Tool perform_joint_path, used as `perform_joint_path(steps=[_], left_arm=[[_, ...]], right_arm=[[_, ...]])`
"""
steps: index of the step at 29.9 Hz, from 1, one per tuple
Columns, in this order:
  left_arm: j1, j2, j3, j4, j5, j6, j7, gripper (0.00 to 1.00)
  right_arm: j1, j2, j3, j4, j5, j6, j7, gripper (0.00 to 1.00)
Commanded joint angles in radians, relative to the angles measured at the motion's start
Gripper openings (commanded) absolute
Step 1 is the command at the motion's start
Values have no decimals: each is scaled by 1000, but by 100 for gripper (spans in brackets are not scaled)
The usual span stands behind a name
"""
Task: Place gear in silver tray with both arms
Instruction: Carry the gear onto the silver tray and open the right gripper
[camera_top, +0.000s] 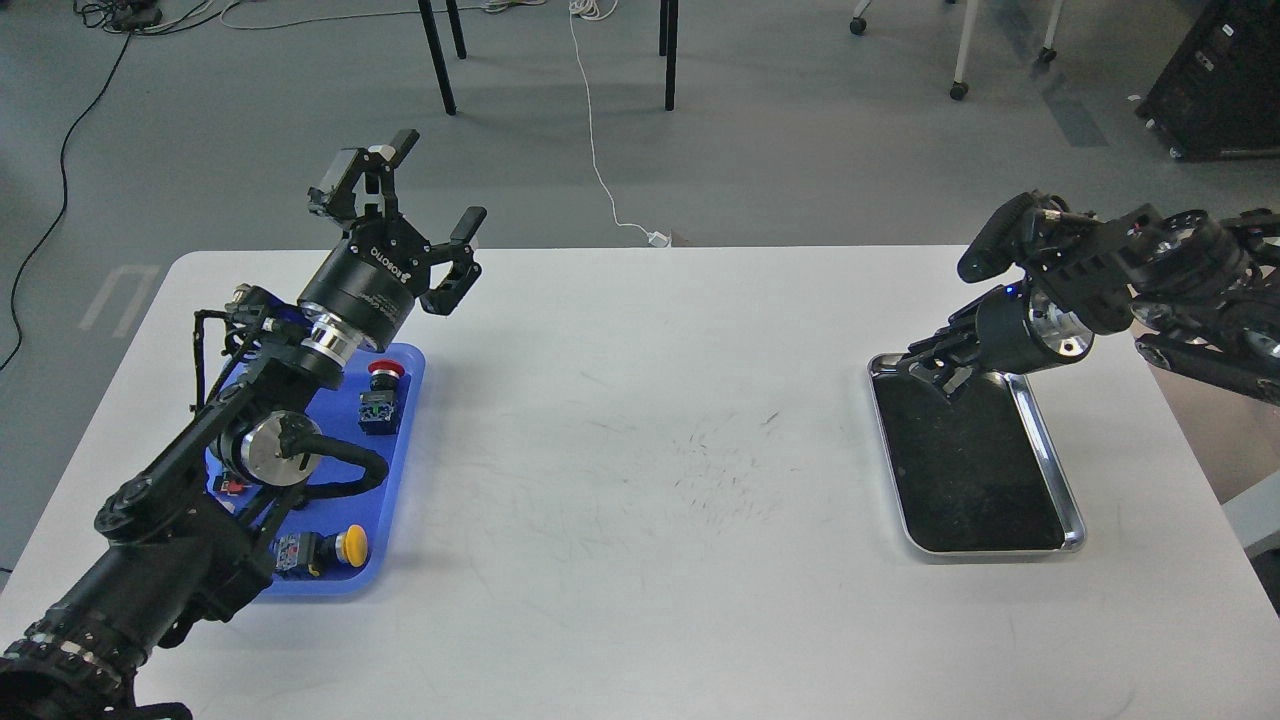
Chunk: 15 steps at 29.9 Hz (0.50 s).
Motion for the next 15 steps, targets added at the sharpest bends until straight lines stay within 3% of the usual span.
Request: perform_joint_path(steps=[1, 15], left_arm=[[-1, -11, 0, 0, 11, 0, -2, 98], [-2, -17, 0, 0, 19, 0, 0, 98]], right_arm=[[-33, -4, -4, -40, -7, -2, 0, 17], [-171, 10, 2, -114, -8, -32, 0, 19]])
